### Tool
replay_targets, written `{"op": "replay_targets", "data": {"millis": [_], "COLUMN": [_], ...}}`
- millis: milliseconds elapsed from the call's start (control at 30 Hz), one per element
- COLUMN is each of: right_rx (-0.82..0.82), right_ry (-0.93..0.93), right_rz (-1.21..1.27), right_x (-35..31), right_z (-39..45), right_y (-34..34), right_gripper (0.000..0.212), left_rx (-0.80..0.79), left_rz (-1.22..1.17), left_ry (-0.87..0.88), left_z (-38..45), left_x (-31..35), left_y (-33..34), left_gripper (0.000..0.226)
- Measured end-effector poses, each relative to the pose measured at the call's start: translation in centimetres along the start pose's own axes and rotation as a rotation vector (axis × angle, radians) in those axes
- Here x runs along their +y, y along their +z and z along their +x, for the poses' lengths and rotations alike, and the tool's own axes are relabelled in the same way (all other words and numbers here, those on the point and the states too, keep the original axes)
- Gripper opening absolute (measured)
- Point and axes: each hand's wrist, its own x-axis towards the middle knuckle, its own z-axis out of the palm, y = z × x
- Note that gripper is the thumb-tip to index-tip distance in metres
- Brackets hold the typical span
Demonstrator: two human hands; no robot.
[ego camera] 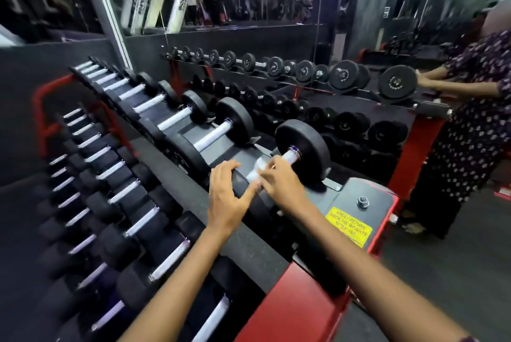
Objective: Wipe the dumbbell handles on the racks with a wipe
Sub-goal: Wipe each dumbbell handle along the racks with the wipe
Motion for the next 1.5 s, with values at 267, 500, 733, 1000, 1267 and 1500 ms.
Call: {"op": "replay_targets", "data": {"millis": [267,500,733,1000,1267,1500], "right_rx": [0.079,0.124,-0.084,-0.126,-0.117,0.137], "right_ry": [0.028,0.142,-0.08,-0.125,-0.254,-0.143], "right_rz": [0.001,0.094,-0.011,-0.016,-0.167,-0.105], "right_x": [1.1,2.2,1.0,0.5,0.2,2.4], "right_z": [0.7,0.9,-0.5,-0.5,0.6,0.7], "right_y": [-0.5,-1.0,-0.6,-0.6,-0.4,-1.1], "right_gripper": [0.019,0.028,0.021,0.021,0.029,0.022], "left_rx": [-0.136,-0.17,-0.102,0.043,0.063,0.075], "left_rz": [-0.001,0.255,0.191,0.082,0.071,0.064], "left_ry": [-0.328,0.051,0.293,0.29,0.305,0.308], "left_z": [4.8,2.7,-0.4,-0.8,-0.6,-0.6], "left_x": [2.5,1.0,-1.0,-1.3,-1.5,-1.3], "left_y": [-0.6,0.0,-0.5,0.8,1.0,1.1], "left_gripper": [0.065,0.059,0.046,0.044,0.042,0.04]}}
